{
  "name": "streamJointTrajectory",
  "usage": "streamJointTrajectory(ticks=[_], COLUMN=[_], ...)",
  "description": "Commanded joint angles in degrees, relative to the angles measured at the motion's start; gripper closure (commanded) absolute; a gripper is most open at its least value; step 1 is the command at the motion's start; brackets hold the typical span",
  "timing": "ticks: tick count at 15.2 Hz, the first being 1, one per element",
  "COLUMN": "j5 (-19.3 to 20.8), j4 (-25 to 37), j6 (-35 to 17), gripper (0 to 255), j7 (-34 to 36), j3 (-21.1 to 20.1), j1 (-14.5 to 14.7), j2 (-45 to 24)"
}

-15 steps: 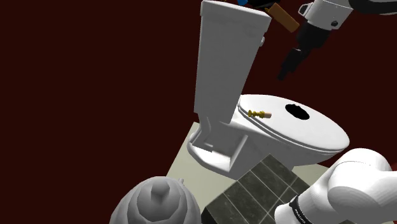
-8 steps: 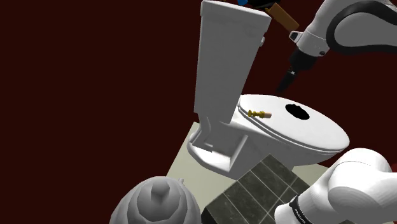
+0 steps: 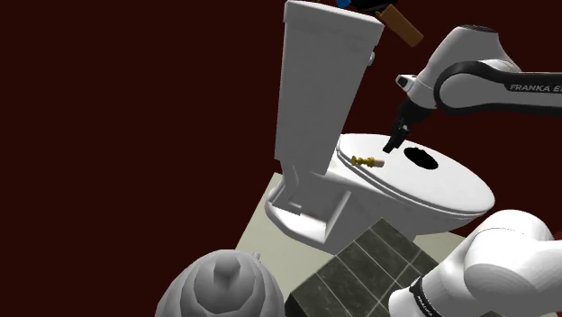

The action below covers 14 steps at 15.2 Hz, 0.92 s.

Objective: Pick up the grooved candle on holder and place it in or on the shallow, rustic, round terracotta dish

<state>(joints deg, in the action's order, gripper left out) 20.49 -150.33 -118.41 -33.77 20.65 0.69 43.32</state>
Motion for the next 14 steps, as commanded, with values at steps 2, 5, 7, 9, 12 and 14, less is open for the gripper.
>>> streamJointTrajectory(ticks=[2,5,7,9,12,14], j5=[2.8,5.0,5.7,5.6,4.2,3.4], j4=[-1.8,-2.2,-2.0,-1.3,-0.4,-0.6], j6=[-7.0,-14.1,-19.0,-23.9,-29.3,-31.5], gripper=[0,0,0,0,0,0], j7=[-5.3,-10.7,-14.5,-18.7,-23.2,-23.8], j3=[4.4,9.2,12.7,16.3,20.4,21.4], j1=[0.2,1.1,2.1,3.7,6.1,6.9], j2=[-3.8,-9.1,-13.2,-17.9,-23.4,-25.3])
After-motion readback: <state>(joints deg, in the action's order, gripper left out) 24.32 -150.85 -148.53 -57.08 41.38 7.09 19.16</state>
